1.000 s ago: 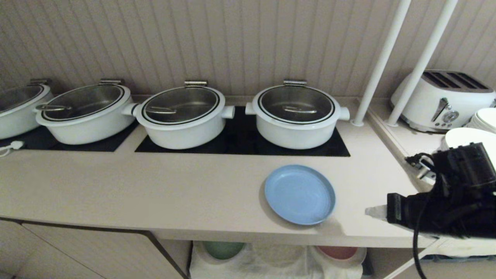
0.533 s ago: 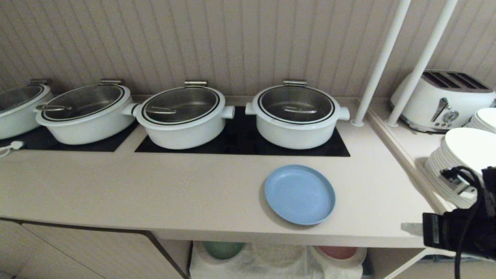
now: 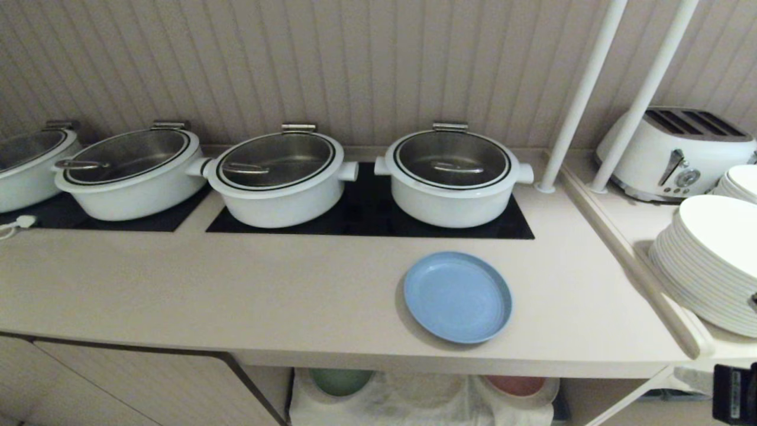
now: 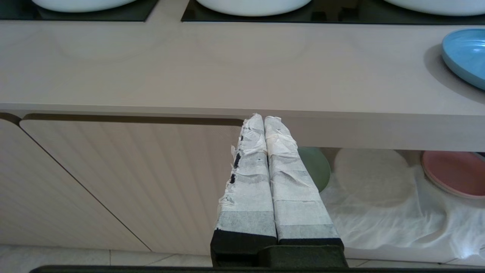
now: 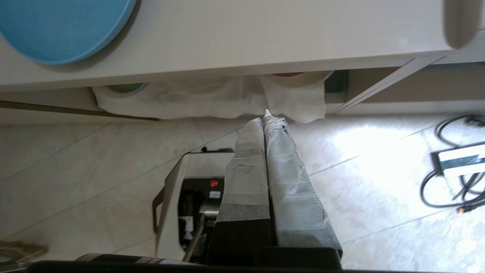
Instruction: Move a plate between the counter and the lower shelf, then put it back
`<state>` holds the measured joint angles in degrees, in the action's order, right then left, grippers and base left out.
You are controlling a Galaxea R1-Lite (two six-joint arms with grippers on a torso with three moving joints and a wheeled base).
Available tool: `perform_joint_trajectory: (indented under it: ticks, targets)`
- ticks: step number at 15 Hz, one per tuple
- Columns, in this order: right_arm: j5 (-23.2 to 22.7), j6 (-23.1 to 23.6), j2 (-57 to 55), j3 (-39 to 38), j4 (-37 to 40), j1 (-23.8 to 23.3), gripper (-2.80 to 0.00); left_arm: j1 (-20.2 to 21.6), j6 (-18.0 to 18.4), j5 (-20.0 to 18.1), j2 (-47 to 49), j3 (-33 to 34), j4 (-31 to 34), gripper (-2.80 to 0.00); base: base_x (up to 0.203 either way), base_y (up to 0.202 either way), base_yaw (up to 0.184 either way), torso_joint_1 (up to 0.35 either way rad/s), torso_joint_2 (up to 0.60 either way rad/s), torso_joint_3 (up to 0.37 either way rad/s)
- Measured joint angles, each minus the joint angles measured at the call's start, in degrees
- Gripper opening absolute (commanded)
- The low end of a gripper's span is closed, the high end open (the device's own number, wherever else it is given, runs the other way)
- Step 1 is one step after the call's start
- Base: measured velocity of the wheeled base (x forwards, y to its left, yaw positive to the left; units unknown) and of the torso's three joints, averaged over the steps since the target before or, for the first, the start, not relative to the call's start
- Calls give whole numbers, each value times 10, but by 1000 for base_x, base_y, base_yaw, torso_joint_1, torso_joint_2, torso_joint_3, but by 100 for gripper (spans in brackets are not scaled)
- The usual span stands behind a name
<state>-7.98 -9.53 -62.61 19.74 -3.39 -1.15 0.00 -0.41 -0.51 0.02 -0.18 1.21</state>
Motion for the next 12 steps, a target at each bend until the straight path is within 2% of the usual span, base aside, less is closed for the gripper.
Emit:
perform_joint_trajectory:
  ticks: [5, 8, 12]
  targets:
    - [5, 56, 101, -50, -3, -4, -280, 0, 0, 0, 0, 0, 0, -280, 0, 0, 0, 0, 0, 0]
    - [9, 61, 155, -69, -9, -12, -280, 0, 0, 0, 0, 0, 0, -280, 0, 0, 0, 0, 0, 0]
    - [36, 61, 221, -109, -38, -15, -280, 0, 0, 0, 0, 0, 0, -280, 0, 0, 0, 0, 0, 0]
